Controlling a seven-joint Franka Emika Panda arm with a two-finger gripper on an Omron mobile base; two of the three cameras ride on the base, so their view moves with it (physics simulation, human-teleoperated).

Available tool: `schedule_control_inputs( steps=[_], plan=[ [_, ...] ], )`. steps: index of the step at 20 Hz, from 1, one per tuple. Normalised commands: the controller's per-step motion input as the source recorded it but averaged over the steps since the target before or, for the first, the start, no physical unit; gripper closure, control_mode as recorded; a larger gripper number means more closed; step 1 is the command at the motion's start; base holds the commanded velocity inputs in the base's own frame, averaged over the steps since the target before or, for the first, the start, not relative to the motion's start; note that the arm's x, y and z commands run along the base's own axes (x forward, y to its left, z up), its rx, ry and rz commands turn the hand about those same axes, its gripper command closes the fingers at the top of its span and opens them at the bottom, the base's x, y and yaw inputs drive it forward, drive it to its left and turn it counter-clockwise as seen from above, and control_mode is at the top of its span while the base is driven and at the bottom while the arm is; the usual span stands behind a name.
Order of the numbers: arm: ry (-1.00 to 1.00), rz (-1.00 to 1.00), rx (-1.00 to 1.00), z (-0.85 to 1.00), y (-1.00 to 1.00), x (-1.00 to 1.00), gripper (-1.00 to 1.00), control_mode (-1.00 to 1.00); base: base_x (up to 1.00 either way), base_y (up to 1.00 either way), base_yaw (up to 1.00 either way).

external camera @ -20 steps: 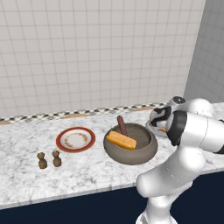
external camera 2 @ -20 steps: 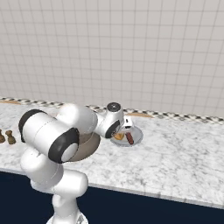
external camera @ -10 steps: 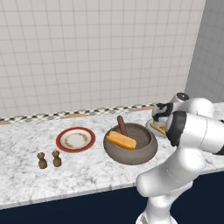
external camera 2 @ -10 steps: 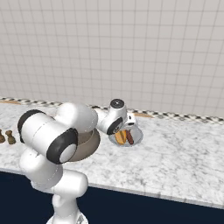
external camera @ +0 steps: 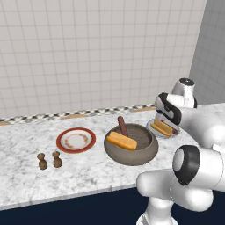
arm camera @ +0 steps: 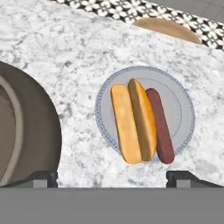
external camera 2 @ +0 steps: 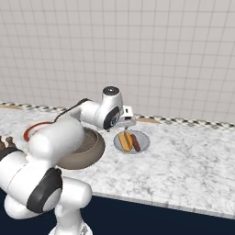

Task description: Place one bun and one sausage from the bowl on each plate.

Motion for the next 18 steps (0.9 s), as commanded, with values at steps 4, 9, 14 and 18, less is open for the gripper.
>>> schedule_control_inputs(
  steps=[4, 9, 14, 18],
  plan=[
    [0.26, 0.03, 0.01, 0.61, 1.00, -0.77, -1.00, -1.00, 0.00, 0.00, 0.00],
    [0.23, 0.07, 0.00, 0.31, 1.00, -0.73, -1.00, -1.00, 0.00, 0.00, 0.00],
    [0.03, 0.06, 0.00, 0.00, 1.00, -0.53, -1.00, -1.00, 0.00, 0.00, 0.00],
    [0.00, 0.02, 0.00, 0.00, 0.88, -0.03, -1.00, -1.00, 0.00, 0.00, 0.00]
  ],
)
